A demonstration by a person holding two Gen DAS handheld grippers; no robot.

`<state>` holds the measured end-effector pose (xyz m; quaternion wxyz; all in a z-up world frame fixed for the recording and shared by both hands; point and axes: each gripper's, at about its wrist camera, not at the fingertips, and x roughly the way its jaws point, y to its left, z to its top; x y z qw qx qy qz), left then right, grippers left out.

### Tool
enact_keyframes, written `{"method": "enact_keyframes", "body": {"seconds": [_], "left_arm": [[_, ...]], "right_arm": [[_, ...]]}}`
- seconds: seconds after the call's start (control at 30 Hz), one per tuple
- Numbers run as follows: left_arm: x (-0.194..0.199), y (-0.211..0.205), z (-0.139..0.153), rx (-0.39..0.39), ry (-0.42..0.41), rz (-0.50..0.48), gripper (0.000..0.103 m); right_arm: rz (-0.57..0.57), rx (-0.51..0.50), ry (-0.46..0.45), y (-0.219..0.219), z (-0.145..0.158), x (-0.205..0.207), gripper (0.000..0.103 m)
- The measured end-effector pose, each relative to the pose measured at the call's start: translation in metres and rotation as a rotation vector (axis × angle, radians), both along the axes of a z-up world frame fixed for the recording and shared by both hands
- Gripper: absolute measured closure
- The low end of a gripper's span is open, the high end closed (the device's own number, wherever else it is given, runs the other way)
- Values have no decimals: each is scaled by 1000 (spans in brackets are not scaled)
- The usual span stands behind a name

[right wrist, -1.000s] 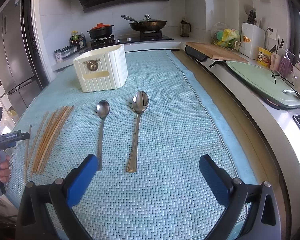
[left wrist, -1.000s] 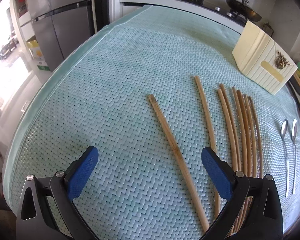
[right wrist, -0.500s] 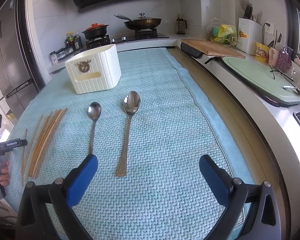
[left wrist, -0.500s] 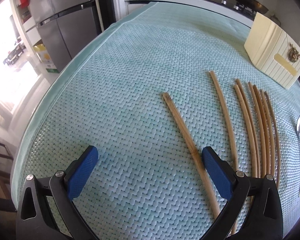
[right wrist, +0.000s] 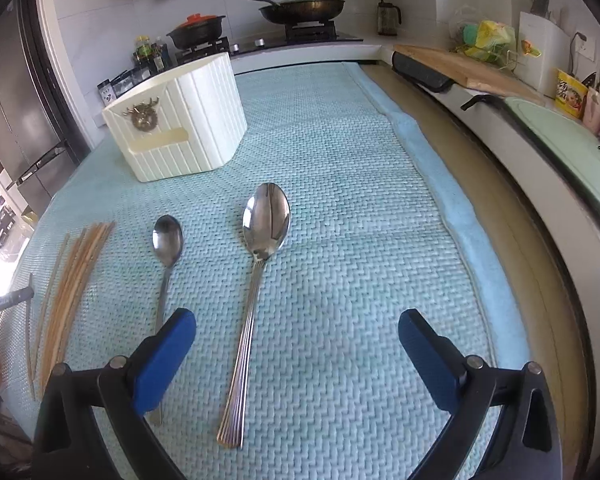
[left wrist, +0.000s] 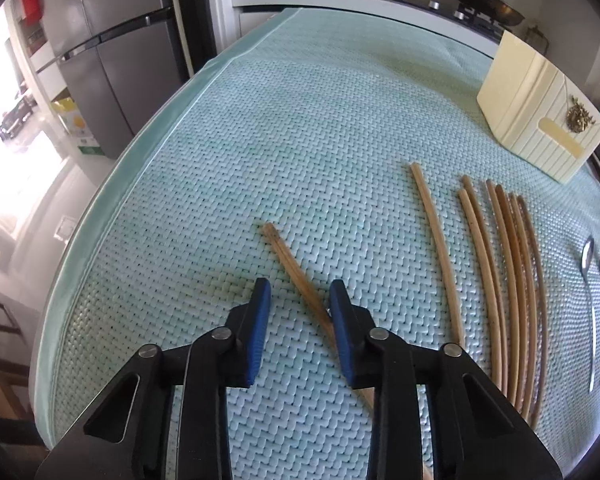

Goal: Organize utensils
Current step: 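Move the left tool to a wooden chopstick while the right tool approaches a steel spoon, then close the left tool on the chopstick while the right tool closes on the spoon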

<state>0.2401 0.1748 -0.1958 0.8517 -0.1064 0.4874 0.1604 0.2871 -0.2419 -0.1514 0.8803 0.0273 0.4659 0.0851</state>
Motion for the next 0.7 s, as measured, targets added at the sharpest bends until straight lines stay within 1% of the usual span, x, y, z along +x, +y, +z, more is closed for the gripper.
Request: {"method": "enact_keyframes", "body": {"seconds": [0.07, 0.13, 0.2, 0.23, 0.27, 0.3, 0.33, 0.37, 0.4, 0.43, 0.47, 0.5, 0.57, 0.7], "left_arm": [[0, -5, -2, 5, -6, -2, 82], [0, -10, -2, 7, -11, -4, 87], [4, -9, -2, 0, -13, -7, 90], [6, -10, -2, -3, -13, -7, 91], [8, -10, -2, -7, -17, -10, 93], [10, -11, -3, -10, -22, -10, 94], [13, -10, -3, -12, -28, -10, 95], [16, -10, -3, -10, -34, -10, 96], [19, -11, -3, -12, -41, -14, 97], [21, -12, -4, -13, -47, -14, 97], [23, -12, -4, -18, -52, -15, 98], [25, -12, -3, -31, -56, -17, 98], [25, -12, 0, -65, -68, -19, 98], [17, -21, 21, -82, -130, -45, 98]], "right_arm": [[3, 10, 23, 7, -8, 23, 0], [7, 11, 32, 18, -14, 45, 4], [7, -11, 51, 30, -20, 64, 6], [2, -35, 57, 35, -22, 72, 13], [-1, -60, 63, 40, -25, 78, 16], [-1, -81, 73, 44, -27, 83, 23], [-4, -92, 82, 47, -30, 86, 34], [-12, -114, 70, 50, -31, 87, 35], [-12, -136, 51, 52, -31, 87, 44], [-5, -143, 44, 53, -31, 87, 56], [-5, -155, 29, 53, -30, 87, 61], [-10, -155, 26, 52, -29, 87, 61], [-9, -95, 28, 46, -25, 87, 61], [-3, -18, -33, 37, 2, 72, 61]]}}
